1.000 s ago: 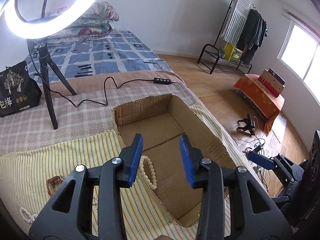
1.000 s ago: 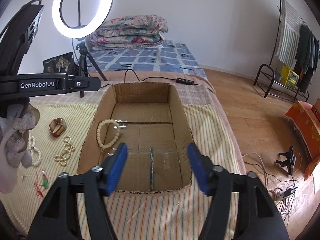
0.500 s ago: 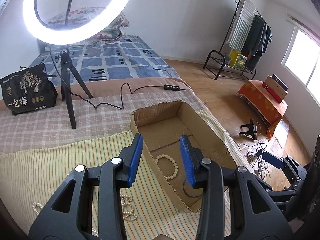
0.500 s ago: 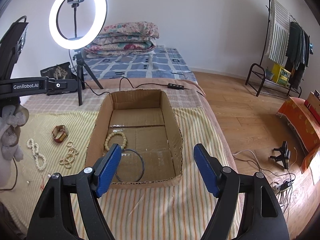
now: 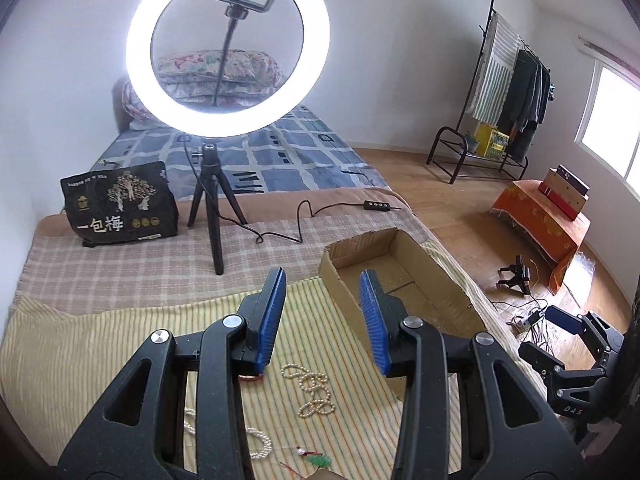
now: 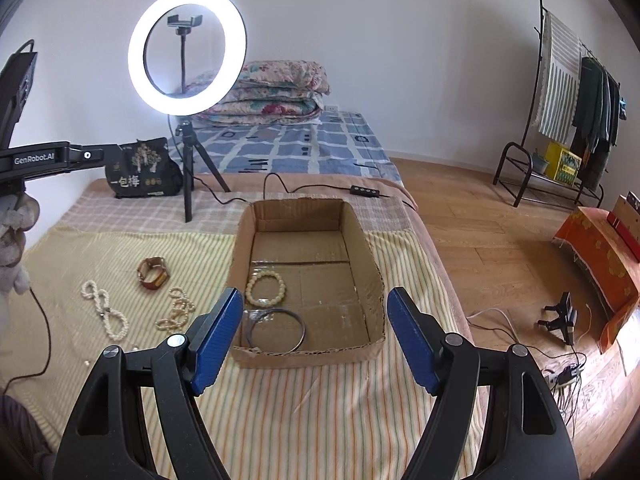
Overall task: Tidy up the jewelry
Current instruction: 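Withdraw both open tools from the box back over the bed, then move the right tool to the green jade pendant while the left tool approaches the white pearl necklace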
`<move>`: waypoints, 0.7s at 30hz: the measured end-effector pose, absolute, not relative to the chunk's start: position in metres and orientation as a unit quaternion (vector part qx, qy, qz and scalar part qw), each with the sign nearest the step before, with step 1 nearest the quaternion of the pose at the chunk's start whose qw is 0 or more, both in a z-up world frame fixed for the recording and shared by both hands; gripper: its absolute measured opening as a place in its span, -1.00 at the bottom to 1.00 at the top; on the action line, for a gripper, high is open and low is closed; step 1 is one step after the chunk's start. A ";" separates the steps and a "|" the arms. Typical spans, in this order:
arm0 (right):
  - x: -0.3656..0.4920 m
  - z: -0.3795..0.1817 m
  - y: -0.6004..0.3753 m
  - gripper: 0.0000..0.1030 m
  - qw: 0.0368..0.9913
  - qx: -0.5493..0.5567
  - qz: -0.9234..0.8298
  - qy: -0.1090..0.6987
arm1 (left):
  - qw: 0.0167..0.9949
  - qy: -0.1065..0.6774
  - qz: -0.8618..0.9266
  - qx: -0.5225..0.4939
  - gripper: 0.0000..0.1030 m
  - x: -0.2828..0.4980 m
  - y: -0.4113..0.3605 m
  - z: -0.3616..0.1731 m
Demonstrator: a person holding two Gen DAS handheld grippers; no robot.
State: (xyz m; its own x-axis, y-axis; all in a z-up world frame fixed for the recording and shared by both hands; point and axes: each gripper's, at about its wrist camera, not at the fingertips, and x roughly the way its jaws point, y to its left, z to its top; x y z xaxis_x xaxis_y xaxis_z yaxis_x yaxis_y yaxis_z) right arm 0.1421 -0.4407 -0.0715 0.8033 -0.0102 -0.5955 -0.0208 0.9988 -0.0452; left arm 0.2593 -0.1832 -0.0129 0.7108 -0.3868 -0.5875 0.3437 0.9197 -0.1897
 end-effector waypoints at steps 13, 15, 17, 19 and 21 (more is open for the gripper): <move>0.117 -0.064 -0.397 0.45 0.953 -0.056 0.068 0.291 | 0.944 0.306 -0.127 -0.014 -0.25 0.216 -0.081 0.000; 0.116 -0.066 -0.388 0.45 0.950 -0.065 0.078 0.297 | 0.944 0.309 -0.117 -0.011 -0.25 0.210 -0.066 -0.004; 0.117 -0.070 -0.379 0.45 0.946 -0.068 0.090 0.305 | 0.942 0.317 -0.110 -0.011 -0.25 0.206 -0.052 -0.010; 0.119 -0.076 -0.372 0.45 0.941 -0.068 0.101 0.315 | 0.940 0.325 -0.100 -0.010 -0.25 0.202 -0.040 -0.017; 0.122 -0.082 -0.364 0.45 0.935 -0.068 0.114 0.328 | 0.937 0.335 -0.093 -0.012 -0.25 0.199 -0.028 -0.026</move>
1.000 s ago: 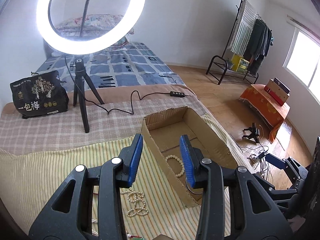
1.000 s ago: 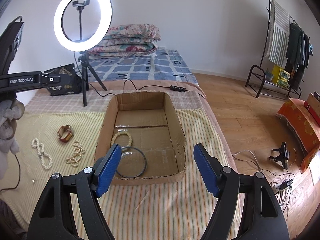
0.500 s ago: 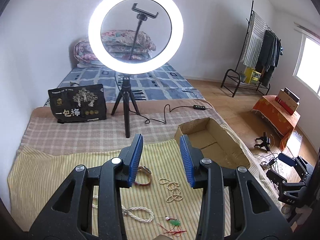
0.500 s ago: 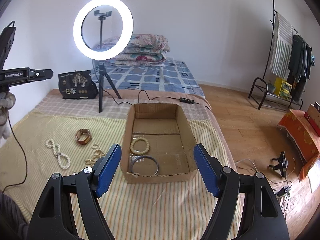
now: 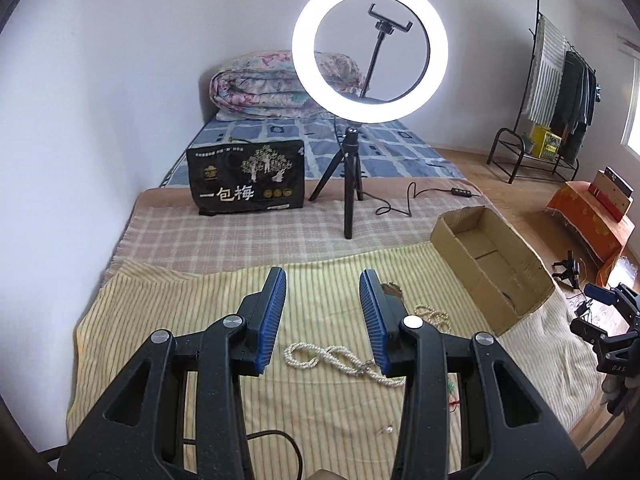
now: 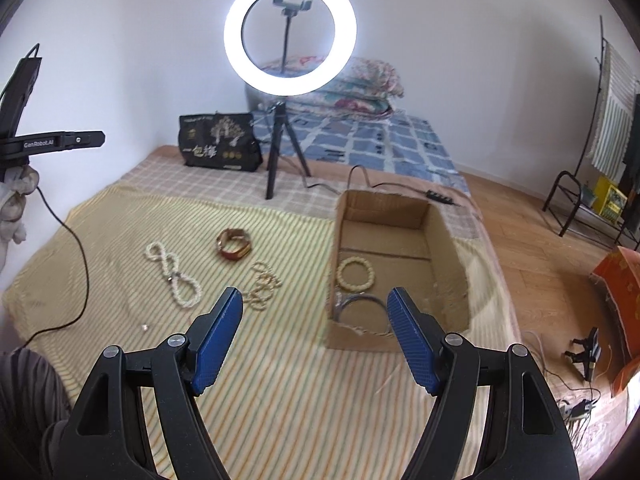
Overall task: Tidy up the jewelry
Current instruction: 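Move the right tool to the green jade pendant while the left tool approaches the white pearl necklace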
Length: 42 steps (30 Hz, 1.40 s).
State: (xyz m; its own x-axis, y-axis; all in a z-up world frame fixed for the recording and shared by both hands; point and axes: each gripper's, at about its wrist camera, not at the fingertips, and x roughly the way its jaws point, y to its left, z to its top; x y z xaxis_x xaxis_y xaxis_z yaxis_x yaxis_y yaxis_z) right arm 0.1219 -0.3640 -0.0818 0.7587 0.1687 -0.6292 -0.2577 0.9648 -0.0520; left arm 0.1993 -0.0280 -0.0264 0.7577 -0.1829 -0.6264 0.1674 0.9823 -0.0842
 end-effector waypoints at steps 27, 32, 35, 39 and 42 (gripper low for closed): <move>0.159 -0.178 -0.288 0.06 0.859 -0.100 0.215 0.454 | 0.856 0.503 -0.083 -0.090 -0.26 0.253 0.001 -0.179; 0.163 -0.190 -0.281 0.06 0.851 -0.106 0.226 0.462 | 0.846 0.516 -0.102 -0.088 -0.25 0.257 -0.007 -0.193; 0.166 -0.197 -0.278 0.06 0.847 -0.109 0.229 0.467 | 0.841 0.524 -0.101 -0.089 -0.25 0.260 -0.011 -0.201; 0.168 -0.201 -0.276 0.06 0.845 -0.115 0.231 0.469 | 0.837 0.530 -0.085 -0.104 -0.25 0.268 -0.007 -0.211; 0.168 -0.202 -0.275 0.06 0.844 -0.114 0.232 0.469 | 0.839 0.526 -0.076 -0.113 -0.25 0.271 -0.003 -0.213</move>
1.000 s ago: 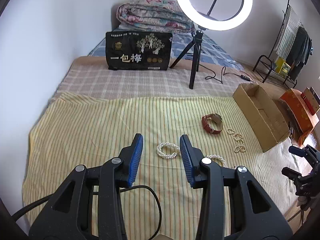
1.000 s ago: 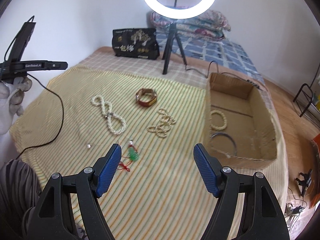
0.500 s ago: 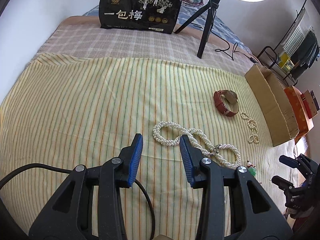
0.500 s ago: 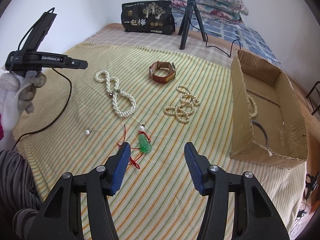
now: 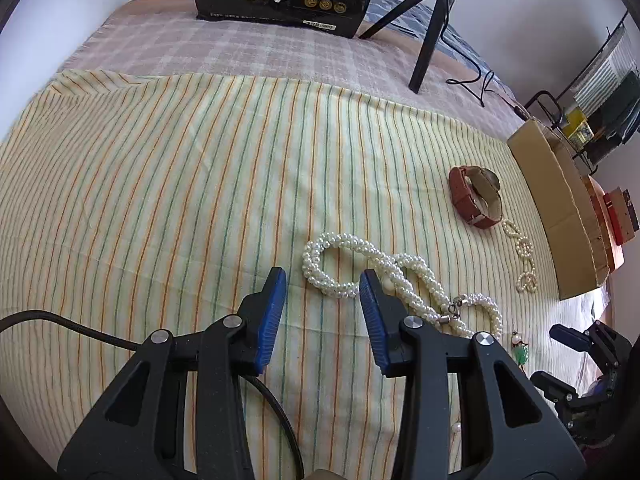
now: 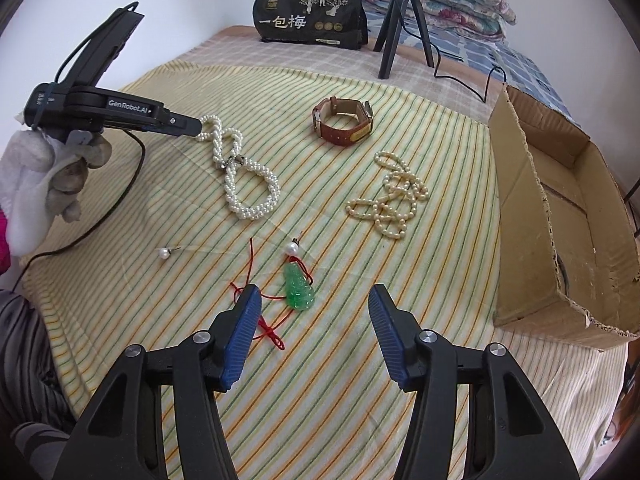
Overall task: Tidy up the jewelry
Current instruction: 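Move the right tool to the green jade pendant while the left tool approaches the white pearl necklace, then close the right tool on the jade pendant while the left tool grasps the pearl necklace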
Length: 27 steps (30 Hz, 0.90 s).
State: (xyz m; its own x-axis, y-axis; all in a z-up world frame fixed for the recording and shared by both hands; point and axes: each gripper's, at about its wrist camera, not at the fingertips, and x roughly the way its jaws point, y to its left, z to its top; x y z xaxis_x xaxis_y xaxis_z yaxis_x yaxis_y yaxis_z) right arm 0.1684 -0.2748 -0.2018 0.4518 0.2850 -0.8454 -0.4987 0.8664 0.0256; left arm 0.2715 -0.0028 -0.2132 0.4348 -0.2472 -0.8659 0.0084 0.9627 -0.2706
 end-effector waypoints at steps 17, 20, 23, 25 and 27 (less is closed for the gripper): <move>0.179 -0.218 -0.268 -0.17 0.830 -0.115 0.242 0.489 | 0.854 0.517 -0.042 -0.027 -0.38 0.288 -0.028 -0.227; 0.182 -0.221 -0.265 -0.19 0.829 -0.116 0.241 0.491 | 0.859 0.509 -0.039 -0.025 -0.52 0.288 -0.029 -0.227; 0.183 -0.223 -0.262 -0.29 0.827 -0.117 0.242 0.494 | 0.863 0.504 -0.037 -0.027 -0.79 0.288 -0.030 -0.227; 0.184 -0.223 -0.261 -0.56 0.823 -0.114 0.249 0.497 | 0.863 0.503 -0.036 -0.030 -0.84 0.289 -0.032 -0.227; 0.183 -0.223 -0.261 -0.71 0.820 -0.110 0.254 0.501 | 0.864 0.502 -0.036 -0.032 -0.88 0.289 -0.032 -0.226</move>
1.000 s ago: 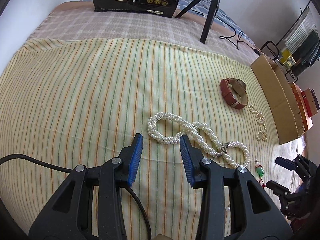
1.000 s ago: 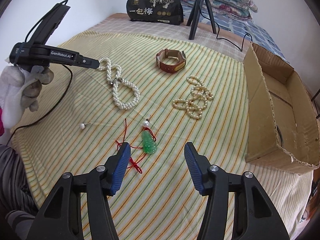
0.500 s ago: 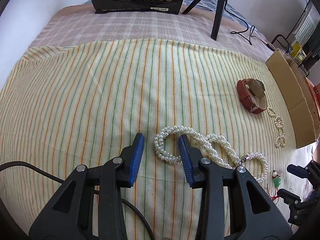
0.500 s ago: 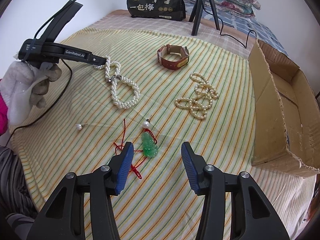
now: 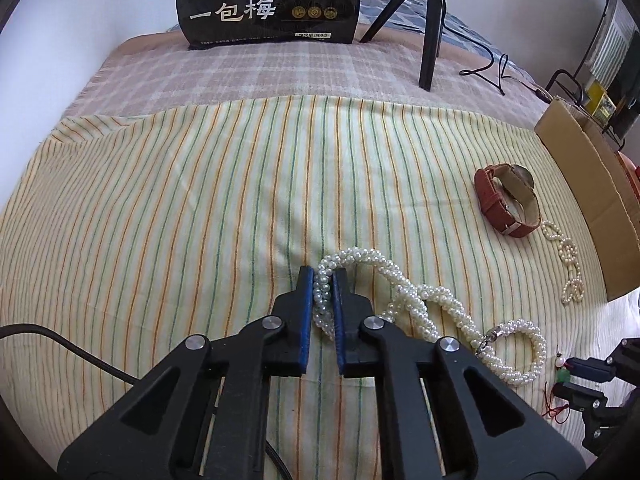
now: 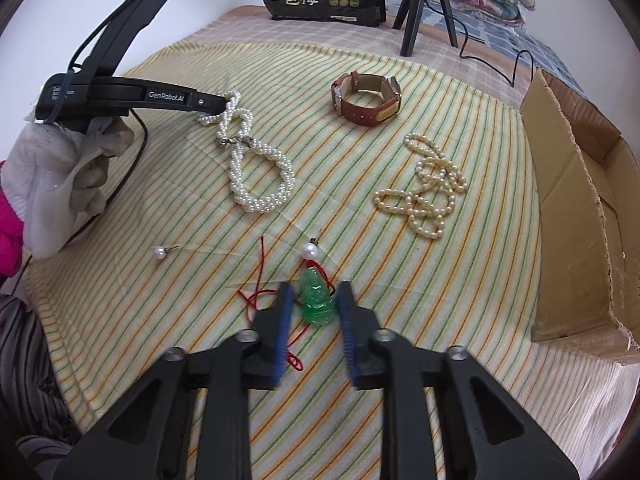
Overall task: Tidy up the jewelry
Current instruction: 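Close the right tool on the jade pendant while the left tool grasps the pearl necklace, then lift the jade pendant with the right tool while the left tool carries the necklace over the box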
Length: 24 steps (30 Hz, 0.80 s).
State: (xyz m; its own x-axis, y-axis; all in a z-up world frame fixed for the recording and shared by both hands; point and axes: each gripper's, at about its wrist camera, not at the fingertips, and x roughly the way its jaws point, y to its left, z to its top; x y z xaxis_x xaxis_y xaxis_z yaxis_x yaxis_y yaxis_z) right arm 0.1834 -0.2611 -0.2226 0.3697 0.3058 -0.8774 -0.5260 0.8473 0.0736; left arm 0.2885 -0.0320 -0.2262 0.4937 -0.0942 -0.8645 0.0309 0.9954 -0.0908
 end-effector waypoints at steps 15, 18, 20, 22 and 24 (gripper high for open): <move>0.169 -0.208 -0.260 -0.72 0.833 -0.106 0.246 0.483 | 0.877 0.473 -0.057 -0.066 -0.89 0.268 -0.024 -0.199; 0.165 -0.201 -0.264 -0.72 0.839 -0.103 0.244 0.475 | 0.883 0.461 -0.063 -0.067 -0.89 0.262 -0.025 -0.186; 0.161 -0.195 -0.266 -0.72 0.844 -0.102 0.242 0.468 | 0.888 0.449 -0.069 -0.065 -0.89 0.257 -0.027 -0.176; 0.158 -0.191 -0.267 -0.72 0.847 -0.102 0.240 0.463 | 0.893 0.439 -0.075 -0.063 -0.89 0.252 -0.029 -0.166; 0.155 -0.186 -0.270 -0.72 0.851 -0.100 0.239 0.458 | 0.898 0.428 -0.081 -0.061 -0.89 0.247 -0.032 -0.157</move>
